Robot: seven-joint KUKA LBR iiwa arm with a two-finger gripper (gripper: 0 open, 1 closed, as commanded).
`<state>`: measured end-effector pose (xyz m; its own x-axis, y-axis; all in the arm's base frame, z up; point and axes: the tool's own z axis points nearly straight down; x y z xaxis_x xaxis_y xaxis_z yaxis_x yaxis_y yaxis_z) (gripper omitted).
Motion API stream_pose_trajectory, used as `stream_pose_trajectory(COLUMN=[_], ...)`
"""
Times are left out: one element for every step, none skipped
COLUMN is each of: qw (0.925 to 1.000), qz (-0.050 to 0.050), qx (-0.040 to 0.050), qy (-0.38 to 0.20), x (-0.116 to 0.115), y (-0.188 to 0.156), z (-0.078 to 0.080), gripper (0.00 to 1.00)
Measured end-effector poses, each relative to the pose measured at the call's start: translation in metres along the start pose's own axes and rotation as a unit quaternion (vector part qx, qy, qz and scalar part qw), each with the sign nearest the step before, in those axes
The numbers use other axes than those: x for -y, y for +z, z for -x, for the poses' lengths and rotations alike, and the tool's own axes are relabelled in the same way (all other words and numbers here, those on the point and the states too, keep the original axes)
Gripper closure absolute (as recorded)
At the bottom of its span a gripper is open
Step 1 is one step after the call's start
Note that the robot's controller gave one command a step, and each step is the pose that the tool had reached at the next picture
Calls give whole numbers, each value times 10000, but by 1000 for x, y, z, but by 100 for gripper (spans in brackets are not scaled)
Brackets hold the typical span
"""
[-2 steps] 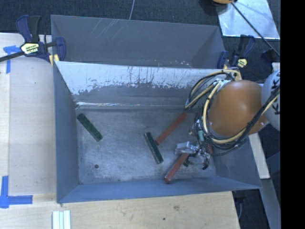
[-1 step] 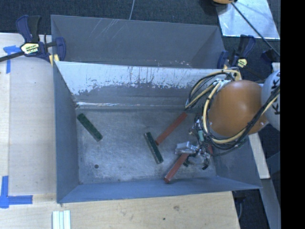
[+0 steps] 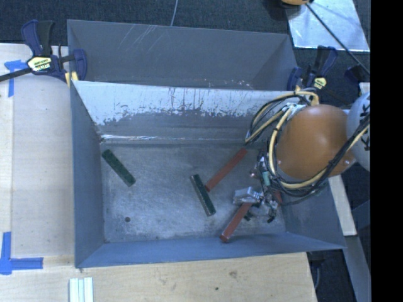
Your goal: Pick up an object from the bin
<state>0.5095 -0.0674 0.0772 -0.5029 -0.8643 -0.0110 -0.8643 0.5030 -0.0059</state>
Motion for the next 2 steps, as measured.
stream_pose_trajectory(qw=[10000, 10000], qz=[28, 9], qx=[-35, -38], qy=[-2, 7], x=[-1, 1], y=[-16, -27], z=[-1, -1], gripper=[100, 100])
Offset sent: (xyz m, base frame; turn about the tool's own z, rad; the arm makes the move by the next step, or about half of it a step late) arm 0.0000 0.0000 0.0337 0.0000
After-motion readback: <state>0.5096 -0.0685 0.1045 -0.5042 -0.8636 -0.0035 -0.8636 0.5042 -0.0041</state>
